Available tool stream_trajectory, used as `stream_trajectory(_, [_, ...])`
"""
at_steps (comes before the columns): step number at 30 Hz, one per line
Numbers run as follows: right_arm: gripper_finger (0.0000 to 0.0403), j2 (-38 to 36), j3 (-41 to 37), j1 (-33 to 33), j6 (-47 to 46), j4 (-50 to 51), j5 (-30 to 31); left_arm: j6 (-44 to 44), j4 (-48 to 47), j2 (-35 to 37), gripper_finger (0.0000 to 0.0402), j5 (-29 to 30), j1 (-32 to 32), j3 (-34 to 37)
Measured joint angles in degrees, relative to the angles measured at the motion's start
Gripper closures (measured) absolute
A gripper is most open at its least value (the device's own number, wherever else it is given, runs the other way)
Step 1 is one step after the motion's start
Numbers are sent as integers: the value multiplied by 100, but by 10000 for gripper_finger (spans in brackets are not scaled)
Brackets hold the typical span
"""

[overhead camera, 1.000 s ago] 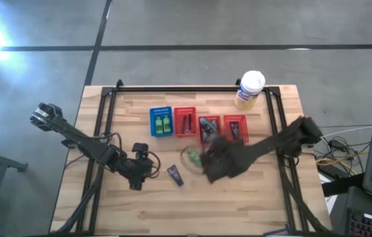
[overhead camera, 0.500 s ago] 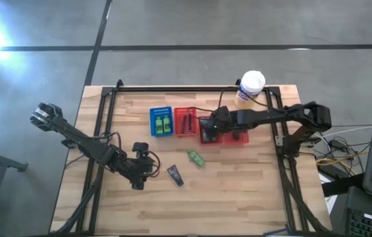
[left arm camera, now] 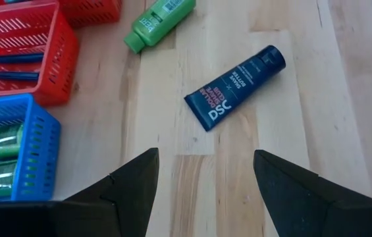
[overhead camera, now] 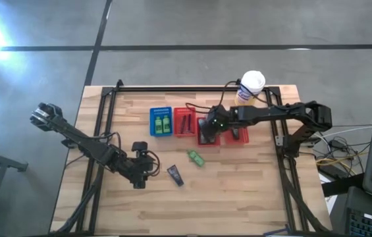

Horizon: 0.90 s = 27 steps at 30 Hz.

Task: Pick & Place Travel size toiletries
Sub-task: Put the black deodorant into the middle red bin

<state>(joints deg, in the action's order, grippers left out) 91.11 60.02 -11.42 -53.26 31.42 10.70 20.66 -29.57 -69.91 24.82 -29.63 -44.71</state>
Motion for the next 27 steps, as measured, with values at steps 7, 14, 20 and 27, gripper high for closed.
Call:
stream_trajectory(7, [191, -2, 103, 0, -815, 558, 272, 5, 1, 0, 149, 37, 0, 0])
stream_trajectory(14, [170, -2, -69, 99, -1277, 269, 96, -67, 2, 0, 149, 84, 0, 0])
stream_trajectory(20, [130, -2, -82, 153, -1435, 231, 81, -111, 2, 0, 149, 85, 0, 0])
stream_trajectory(27, [91, -2, -1, 287, -1433, 246, 117, -122, 3, 0, 149, 83, 0, 0])
